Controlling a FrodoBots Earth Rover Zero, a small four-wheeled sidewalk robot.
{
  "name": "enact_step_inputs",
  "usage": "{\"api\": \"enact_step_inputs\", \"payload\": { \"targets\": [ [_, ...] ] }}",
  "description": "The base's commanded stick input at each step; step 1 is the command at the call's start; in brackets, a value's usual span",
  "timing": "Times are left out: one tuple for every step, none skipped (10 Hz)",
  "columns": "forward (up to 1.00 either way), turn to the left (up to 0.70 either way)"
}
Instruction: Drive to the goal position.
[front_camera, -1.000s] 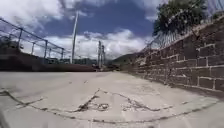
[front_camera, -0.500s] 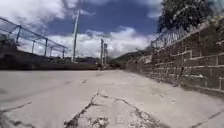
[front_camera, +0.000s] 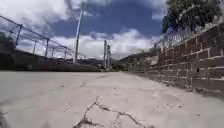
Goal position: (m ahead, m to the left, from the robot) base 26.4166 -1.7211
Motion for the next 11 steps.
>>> {"api": "enact_step_inputs", "payload": {
  "targets": [
    [1.0, -0.27],
    [1.0, -0.21],
    [1.0, -0.11],
    [1.0, -0.01],
    [1.0, 0.0],
    [1.0, 0.0],
    [0.98, 0.0],
    [0.92, 0.0],
    [0.86, 0.0],
    [0.85, 0.0],
    [0.85, 0.0]
  ]
}}
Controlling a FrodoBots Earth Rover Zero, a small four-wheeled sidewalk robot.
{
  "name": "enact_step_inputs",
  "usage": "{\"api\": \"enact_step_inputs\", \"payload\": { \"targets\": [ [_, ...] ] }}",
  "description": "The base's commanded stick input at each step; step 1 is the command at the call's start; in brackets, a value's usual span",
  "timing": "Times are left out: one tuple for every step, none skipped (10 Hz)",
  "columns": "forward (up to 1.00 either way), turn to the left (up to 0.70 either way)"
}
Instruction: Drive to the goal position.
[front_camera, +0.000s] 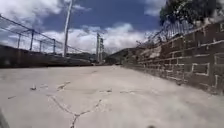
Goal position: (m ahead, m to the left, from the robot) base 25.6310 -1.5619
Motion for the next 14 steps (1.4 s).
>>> {"api": "enact_step_inputs", "payload": {
  "targets": [
    [0.7, 0.0],
    [0.7, 0.0],
    [0.7, 0.0],
    [0.7, 0.0],
    [0.7, 0.0],
    [0.7, 0.0],
    [0.7, 0.0],
    [0.7, 0.0],
    [0.7, 0.0],
    [0.7, 0.0],
    [0.7, 0.0],
    [0.7, 0.0],
    [0.7, 0.0],
    [0.7, 0.0]
  ]
}}
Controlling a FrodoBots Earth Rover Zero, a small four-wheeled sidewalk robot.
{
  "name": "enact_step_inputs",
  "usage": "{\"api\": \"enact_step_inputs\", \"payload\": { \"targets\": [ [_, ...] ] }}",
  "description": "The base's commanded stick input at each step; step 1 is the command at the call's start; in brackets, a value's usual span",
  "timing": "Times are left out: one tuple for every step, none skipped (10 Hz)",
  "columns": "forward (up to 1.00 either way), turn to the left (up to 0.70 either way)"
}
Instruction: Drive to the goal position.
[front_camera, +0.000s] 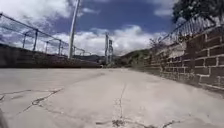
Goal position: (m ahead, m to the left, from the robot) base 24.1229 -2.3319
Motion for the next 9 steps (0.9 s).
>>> {"api": "enact_step_inputs", "payload": {
  "targets": [
    [0.7, 0.0],
    [0.7, 0.0],
    [0.7, 0.0],
    [0.7, 0.0],
    [0.7, 0.0],
    [0.76, 0.0],
    [0.81, 0.0],
    [0.85, 0.0],
    [0.85, 0.0]
  ]
}}
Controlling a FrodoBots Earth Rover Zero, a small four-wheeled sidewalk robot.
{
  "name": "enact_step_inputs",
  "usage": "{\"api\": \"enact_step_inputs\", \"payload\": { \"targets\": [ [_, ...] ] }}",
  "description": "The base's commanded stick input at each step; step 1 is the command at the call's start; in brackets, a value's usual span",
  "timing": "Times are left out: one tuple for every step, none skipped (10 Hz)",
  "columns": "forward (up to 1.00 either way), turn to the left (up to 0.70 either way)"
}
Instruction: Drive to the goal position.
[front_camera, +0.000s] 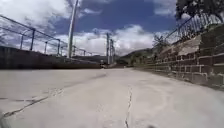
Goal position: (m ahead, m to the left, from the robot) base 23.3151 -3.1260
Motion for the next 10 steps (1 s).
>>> {"api": "enact_step_inputs", "payload": {
  "targets": [
    [0.85, 0.0],
    [1.0, 0.0],
    [1.0, 0.0],
    [1.0, -0.03],
    [1.0, -0.14],
    [1.0, -0.24],
    [1.0, -0.27],
    [1.0, -0.27],
    [1.0, 0.0],
    [1.0, 0.0]
  ]
}}
